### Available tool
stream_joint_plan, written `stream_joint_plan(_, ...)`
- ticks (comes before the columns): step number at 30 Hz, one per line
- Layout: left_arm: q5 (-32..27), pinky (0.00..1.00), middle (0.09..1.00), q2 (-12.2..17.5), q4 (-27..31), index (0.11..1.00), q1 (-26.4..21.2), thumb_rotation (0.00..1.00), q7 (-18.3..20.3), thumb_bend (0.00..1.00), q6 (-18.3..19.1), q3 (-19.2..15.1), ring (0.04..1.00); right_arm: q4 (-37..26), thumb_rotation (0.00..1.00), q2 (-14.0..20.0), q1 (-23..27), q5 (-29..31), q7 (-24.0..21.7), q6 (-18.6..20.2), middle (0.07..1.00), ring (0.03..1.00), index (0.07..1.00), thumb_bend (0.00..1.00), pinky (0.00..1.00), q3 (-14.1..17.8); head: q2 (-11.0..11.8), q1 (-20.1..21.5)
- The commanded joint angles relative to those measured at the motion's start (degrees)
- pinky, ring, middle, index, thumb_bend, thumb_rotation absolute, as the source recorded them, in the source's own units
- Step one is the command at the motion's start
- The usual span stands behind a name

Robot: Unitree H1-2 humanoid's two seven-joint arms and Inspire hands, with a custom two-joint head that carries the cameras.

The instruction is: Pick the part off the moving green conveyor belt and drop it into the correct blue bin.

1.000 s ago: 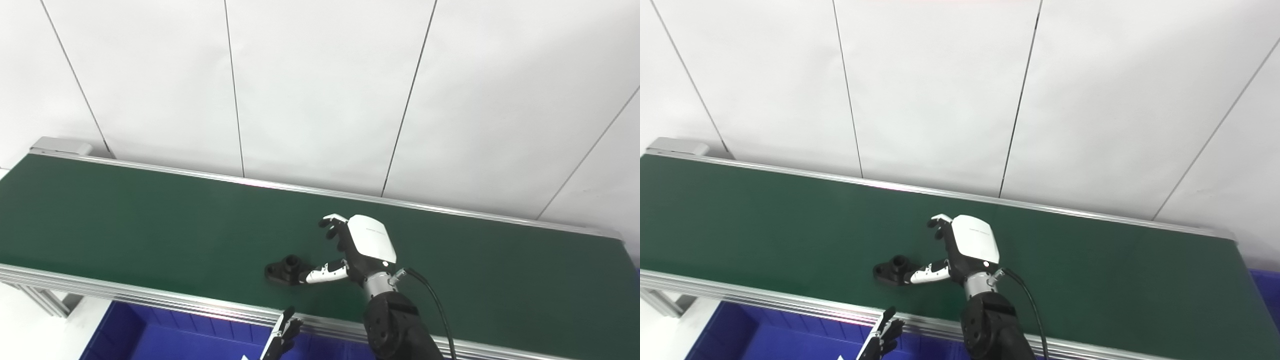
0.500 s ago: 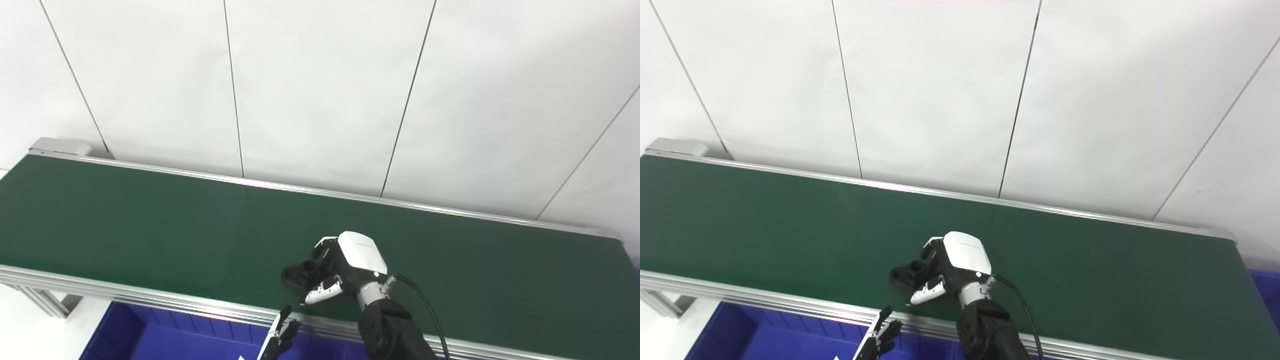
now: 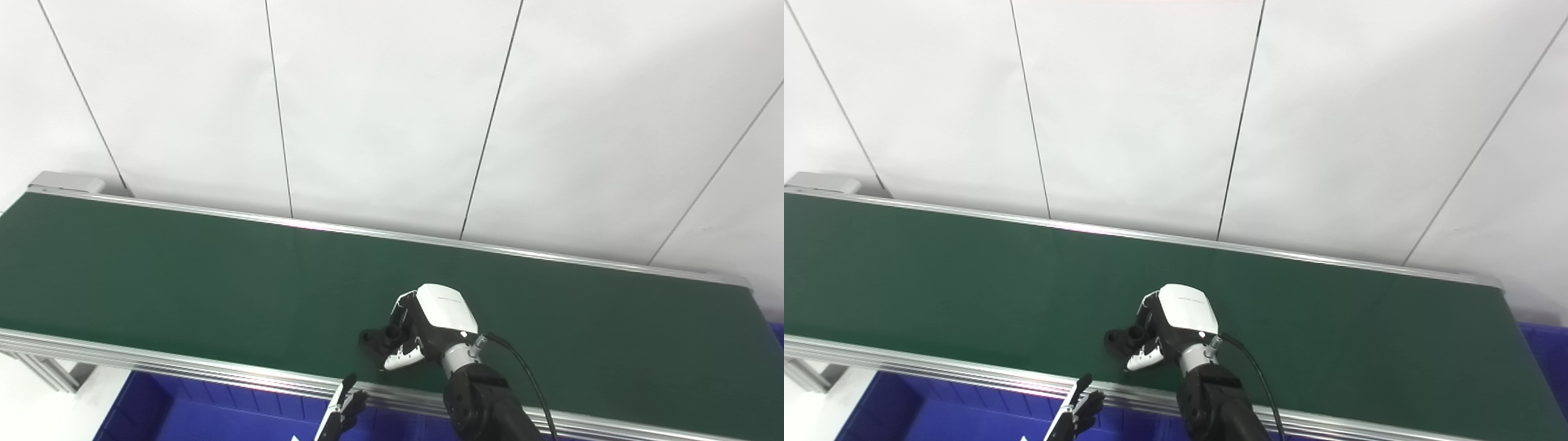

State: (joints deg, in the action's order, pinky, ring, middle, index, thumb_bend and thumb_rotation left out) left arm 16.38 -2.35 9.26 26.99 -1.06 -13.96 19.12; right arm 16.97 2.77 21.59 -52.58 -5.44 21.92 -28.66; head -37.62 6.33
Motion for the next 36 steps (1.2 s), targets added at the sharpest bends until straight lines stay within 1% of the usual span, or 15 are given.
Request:
stream_joint_plan(1, -0.4, 0.91, 0.927, -2.4, 2.3, 1.0, 0.0, 0.89, 0.0, 0.62, -0.2, 1.9, 0.914, 1.8, 0.0, 0.5, -1.6, 0.1, -3.2, 3.0, 0.471, 0.248, 0.483, 0.53, 0.17, -0.8, 0.0, -0.1)
stream_joint_plan(5, -0.5, 0.91, 0.924, -2.3, 2.3, 1.0, -0.1, 0.88, 0.1, 0.6, -0.2, 1.9, 0.911, 1.4, 0.0, 0.3, -1.6, 0.4, -2.8, 3.8, 0.471, 0.249, 0.482, 0.53, 0.17, -1.0, 0.0, 0.1)
stream_joint_plan(6, -0.5, 0.9, 0.923, -2.2, 2.4, 1.0, -0.2, 0.88, 0.1, 0.61, -0.1, 1.8, 0.909, 1.2, 0.0, 0.2, -1.6, 0.5, -2.8, 4.0, 0.424, 0.26, 0.492, 0.53, 0.18, -1.0, -0.1, 0.2)
stream_joint_plan(7, -0.6, 0.9, 0.923, -2.2, 2.4, 1.0, -0.2, 0.89, 0.1, 0.61, -0.1, 1.8, 0.909, 1.2, 0.0, 0.2, -1.7, 0.6, -2.9, 4.2, 0.408, 0.264, 0.495, 0.53, 0.18, -1.0, -0.1, 0.2)
stream_joint_plan(9, -0.6, 0.9, 0.923, -2.2, 2.5, 1.0, -0.2, 0.89, 0.2, 0.62, 0.2, 1.9, 0.907, 0.9, 0.0, 0.1, -1.9, 0.7, -2.1, 4.0, 0.452, 0.243, 0.486, 0.53, 0.17, -1.0, -0.2, 0.3)
stream_joint_plan(12, -0.3, 0.9, 0.923, -2.0, 2.5, 1.0, -0.4, 0.9, 0.3, 0.62, 0.3, 1.9, 0.904, 0.2, 0.0, -0.1, -2.3, 0.7, -1.7, 4.3, 0.467, 0.225, 0.483, 0.53, 0.15, -1.0, -0.3, 0.5)
stream_joint_plan(13, -0.3, 0.9, 0.923, -1.9, 2.5, 1.0, -0.4, 0.9, 0.3, 0.62, 0.3, 1.8, 0.904, 0.0, 0.0, -0.2, -2.3, 0.5, -1.8, 4.5, 0.469, 0.239, 0.483, 0.53, 0.16, -1.0, -0.3, 0.7)
stream_joint_plan(14, -0.3, 0.9, 0.923, -1.9, 2.5, 1.0, -0.4, 0.9, 0.3, 0.62, 0.3, 1.8, 0.905, -0.3, 0.0, -0.3, -2.4, 0.5, -1.8, 4.6, 0.432, 0.253, 0.495, 0.53, 0.17, -0.9, -0.3, 0.7)
stream_joint_plan(16, 0.0, 0.89, 0.923, -1.8, 2.5, 1.0, -0.4, 0.9, 0.2, 0.61, 0.2, 1.8, 0.902, -0.7, 0.0, -0.5, -2.5, 0.5, -1.6, 4.7, 0.465, 0.261, 0.486, 0.53, 0.18, -0.6, -0.3, 0.8)
stream_joint_plan(17, -0.1, 0.88, 0.92, -1.8, 2.5, 1.0, -0.5, 0.89, 0.3, 0.6, 0.1, 1.7, 0.9, -1.2, 0.0, -0.5, -2.6, 0.5, -1.7, 4.8, 0.431, 0.266, 0.495, 0.53, 0.19, -0.6, -0.4, 1.0)
stream_joint_plan(19, -0.4, 0.88, 0.918, -1.7, 2.5, 1.0, -0.5, 0.89, 0.4, 0.6, 0.2, 1.7, 0.899, -2.3, 0.0, -0.7, -2.7, 0.3, -2.2, 4.9, 0.408, 0.268, 0.501, 0.52, 0.19, -0.2, -0.4, 1.1)
stream_joint_plan(20, -0.5, 0.89, 0.915, -1.7, 2.5, 1.0, -0.5, 0.89, 0.4, 0.6, 0.2, 1.6, 0.9, -2.8, 0.0, -0.9, -2.7, 0.3, -2.4, 4.9, 0.409, 0.304, 0.504, 0.52, 0.23, 0.0, -0.4, 1.1)
stream_joint_plan(22, -0.6, 0.89, 0.913, -1.6, 2.5, 1.0, -0.6, 0.89, 0.4, 0.6, 0.3, 1.6, 0.899, -3.7, 0.0, -1.2, -2.9, 0.3, -1.5, 4.9, 0.41, 0.325, 0.507, 0.53, 0.26, 0.5, -0.5, 1.2)
stream_joint_plan(32, -1.2, 0.9, 0.913, -1.2, 2.8, 1.0, -0.7, 0.89, 1.0, 0.59, 0.5, 1.1, 0.905, -6.4, 0.0, 0.3, -3.0, 2.2, 0.0, 2.8, 0.422, 0.322, 0.515, 0.53, 0.25, 0.5, -0.8, 1.9)
stream_joint_plan(36, -1.3, 0.9, 0.915, -0.9, 3.0, 1.0, -0.6, 0.89, 1.1, 0.6, 0.5, 1.0, 0.905, -8.7, 0.0, 1.5, -4.0, 2.8, 0.8, 2.1, 0.412, 0.296, 0.516, 0.52, 0.22, 0.8, -1.1, 2.8)
